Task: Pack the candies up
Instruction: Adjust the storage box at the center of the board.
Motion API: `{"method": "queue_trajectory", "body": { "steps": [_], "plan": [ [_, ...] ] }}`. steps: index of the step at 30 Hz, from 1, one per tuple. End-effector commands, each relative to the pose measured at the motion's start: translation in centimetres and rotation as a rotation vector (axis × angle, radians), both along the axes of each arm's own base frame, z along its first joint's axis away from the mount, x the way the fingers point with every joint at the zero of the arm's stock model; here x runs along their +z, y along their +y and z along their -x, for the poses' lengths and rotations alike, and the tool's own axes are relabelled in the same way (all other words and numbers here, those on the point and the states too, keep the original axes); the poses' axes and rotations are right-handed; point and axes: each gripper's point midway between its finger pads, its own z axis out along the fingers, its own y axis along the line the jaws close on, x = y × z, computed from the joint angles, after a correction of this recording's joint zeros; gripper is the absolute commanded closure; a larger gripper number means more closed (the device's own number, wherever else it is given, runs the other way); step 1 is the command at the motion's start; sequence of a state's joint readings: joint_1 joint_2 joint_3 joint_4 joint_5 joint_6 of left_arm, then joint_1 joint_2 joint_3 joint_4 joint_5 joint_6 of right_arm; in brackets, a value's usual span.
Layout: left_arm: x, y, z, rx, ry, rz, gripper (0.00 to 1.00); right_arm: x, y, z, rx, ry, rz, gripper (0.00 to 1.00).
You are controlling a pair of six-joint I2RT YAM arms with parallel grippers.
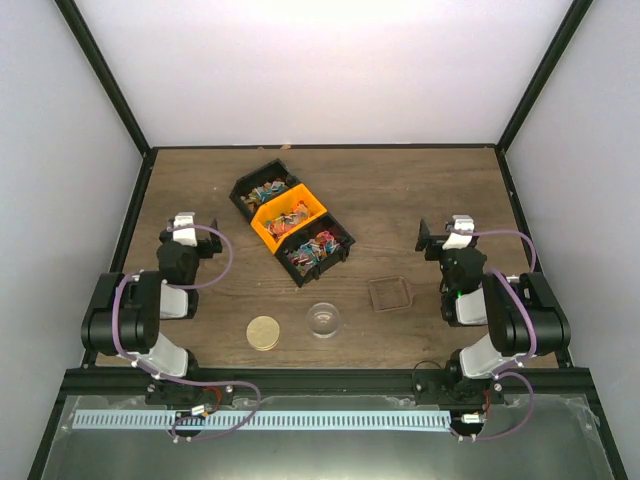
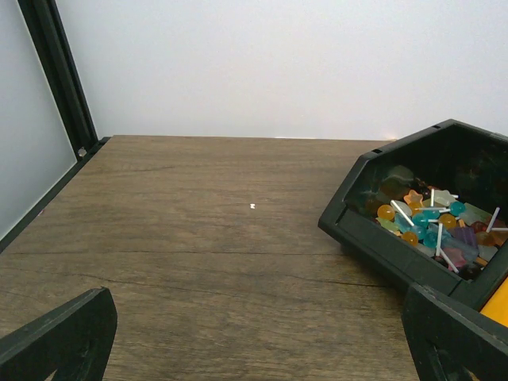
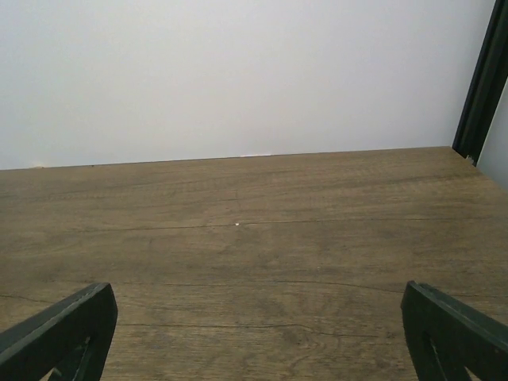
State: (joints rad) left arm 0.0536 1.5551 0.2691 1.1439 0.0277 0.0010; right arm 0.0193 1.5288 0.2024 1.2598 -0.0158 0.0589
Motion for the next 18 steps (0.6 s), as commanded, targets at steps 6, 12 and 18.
{"method": "queue_trajectory", "body": {
  "steps": [6, 12, 18],
  "plan": [
    [1.2, -0.2, -0.3, -0.01, -0.049, -0.002, 0.0, 1.0, 0.2, -0.7, 0.011, -0.034, 0.026, 0.0],
    [1.2, -0.2, -0.3, -0.01, -0.048, -0.002, 0.0, 1.1, 0.3, -0.7, 0.014, -0.035, 0.025, 0.0],
    [1.1, -0.2, -0.3, -0.011, -0.044, -0.003, 0.0, 3.6, -0.6, -1.5, -0.043, 0.011, -0.016, 0.0]
  ]
}}
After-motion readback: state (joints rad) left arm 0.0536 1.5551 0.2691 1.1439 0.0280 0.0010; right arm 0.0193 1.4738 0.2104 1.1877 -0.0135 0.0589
